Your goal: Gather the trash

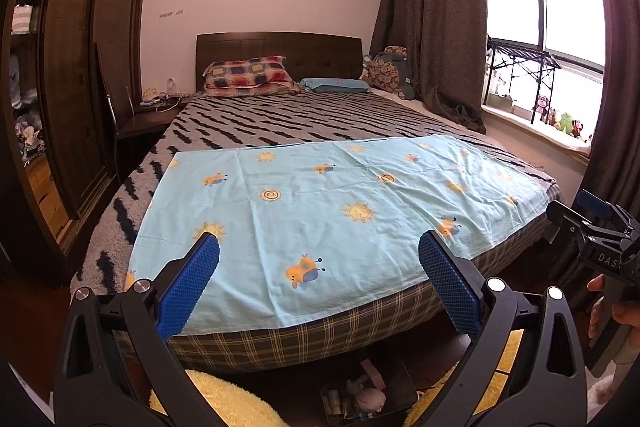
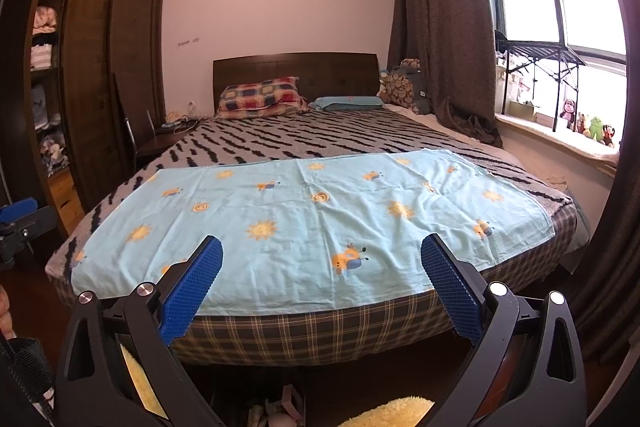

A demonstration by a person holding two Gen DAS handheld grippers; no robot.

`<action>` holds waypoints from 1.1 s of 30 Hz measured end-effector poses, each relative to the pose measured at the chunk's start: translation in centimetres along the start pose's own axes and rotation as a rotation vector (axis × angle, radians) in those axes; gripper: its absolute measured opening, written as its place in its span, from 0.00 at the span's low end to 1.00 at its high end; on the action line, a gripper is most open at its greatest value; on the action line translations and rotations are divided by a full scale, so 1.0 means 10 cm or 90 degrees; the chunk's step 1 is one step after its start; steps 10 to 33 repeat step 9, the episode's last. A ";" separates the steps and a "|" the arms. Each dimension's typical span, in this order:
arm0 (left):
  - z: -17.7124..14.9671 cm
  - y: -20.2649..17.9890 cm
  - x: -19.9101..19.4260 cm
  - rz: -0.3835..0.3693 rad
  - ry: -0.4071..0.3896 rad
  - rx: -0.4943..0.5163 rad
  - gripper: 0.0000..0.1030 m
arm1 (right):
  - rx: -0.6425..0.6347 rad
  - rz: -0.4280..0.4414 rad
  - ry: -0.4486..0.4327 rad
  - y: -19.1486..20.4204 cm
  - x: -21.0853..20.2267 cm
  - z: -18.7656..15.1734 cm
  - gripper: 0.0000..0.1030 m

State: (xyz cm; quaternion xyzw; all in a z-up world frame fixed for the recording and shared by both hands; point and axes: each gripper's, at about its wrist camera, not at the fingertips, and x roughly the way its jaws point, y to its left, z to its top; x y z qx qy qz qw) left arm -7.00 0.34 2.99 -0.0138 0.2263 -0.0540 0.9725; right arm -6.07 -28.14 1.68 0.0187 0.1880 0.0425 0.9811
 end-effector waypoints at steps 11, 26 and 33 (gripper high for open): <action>-0.01 0.08 0.09 -0.003 0.034 -0.035 0.92 | 0.001 0.000 0.005 0.00 0.02 0.00 0.97; -0.01 0.08 0.09 -0.003 0.034 -0.035 0.92 | 0.001 0.000 0.005 0.00 0.02 0.00 0.97; -0.01 0.08 0.09 -0.003 0.034 -0.035 0.92 | 0.001 0.000 0.005 0.00 0.02 0.00 0.97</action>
